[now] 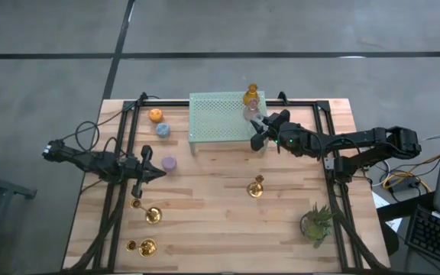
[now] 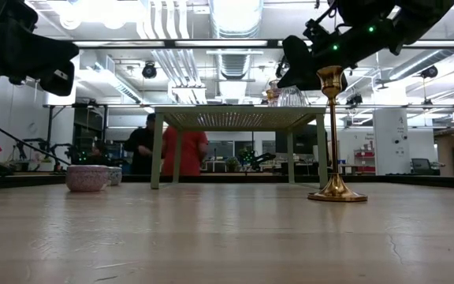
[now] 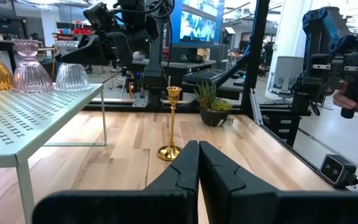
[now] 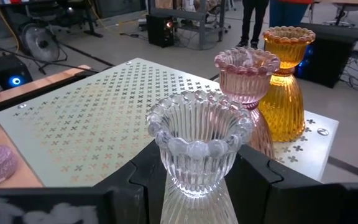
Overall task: Pick & Place candle stick holders
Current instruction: Put the transparent candle holder on the shelf, then put the top gold candle holder on the shelf
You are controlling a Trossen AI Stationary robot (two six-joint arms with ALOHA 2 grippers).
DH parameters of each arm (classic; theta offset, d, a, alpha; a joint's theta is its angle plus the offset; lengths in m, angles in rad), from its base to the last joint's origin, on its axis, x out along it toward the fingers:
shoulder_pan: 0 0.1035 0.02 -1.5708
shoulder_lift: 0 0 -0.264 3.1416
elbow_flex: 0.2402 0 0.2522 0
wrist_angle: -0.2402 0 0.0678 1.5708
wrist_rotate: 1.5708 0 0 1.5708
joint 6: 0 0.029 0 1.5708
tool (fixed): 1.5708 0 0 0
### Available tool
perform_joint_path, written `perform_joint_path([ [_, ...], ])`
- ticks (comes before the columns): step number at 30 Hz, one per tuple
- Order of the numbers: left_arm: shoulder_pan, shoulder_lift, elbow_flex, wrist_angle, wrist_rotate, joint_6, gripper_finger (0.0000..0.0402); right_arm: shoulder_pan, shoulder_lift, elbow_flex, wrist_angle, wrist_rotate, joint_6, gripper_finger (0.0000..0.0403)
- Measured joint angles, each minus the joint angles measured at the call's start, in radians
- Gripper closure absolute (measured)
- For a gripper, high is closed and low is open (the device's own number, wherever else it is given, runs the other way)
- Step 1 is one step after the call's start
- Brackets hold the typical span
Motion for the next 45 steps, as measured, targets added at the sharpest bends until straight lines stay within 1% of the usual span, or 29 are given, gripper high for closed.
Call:
perform_joint_path([
  [16,0.0,0.0,0.0,0.0,0.0,0.0,0.0388,-0.001,0.0,-0.002,-0.004,0.0,0.0,0.0216],
  [30,0.0,0.0,0.0,0.0,0.0,0.0,0.0388,0.0,0.0,-0.002,-0.004,0.0,-0.027,0.0122],
  [35,0.0,0.0,0.0,0.0,0.0,0.0,0.0388,0.002,0.0,0.017,-0.003,-0.002,-0.057,0.0095],
  [40,0.0,0.0,0.0,0.0,0.0,0.0,0.0388,0.002,0.0,0.054,-0.005,-0.003,-0.097,0.008],
  [45,0.0,0.0,0.0,0.0,0.0,0.0,0.0388,0.002,-0.002,0.091,-0.005,-0.007,-0.139,0.0076],
])
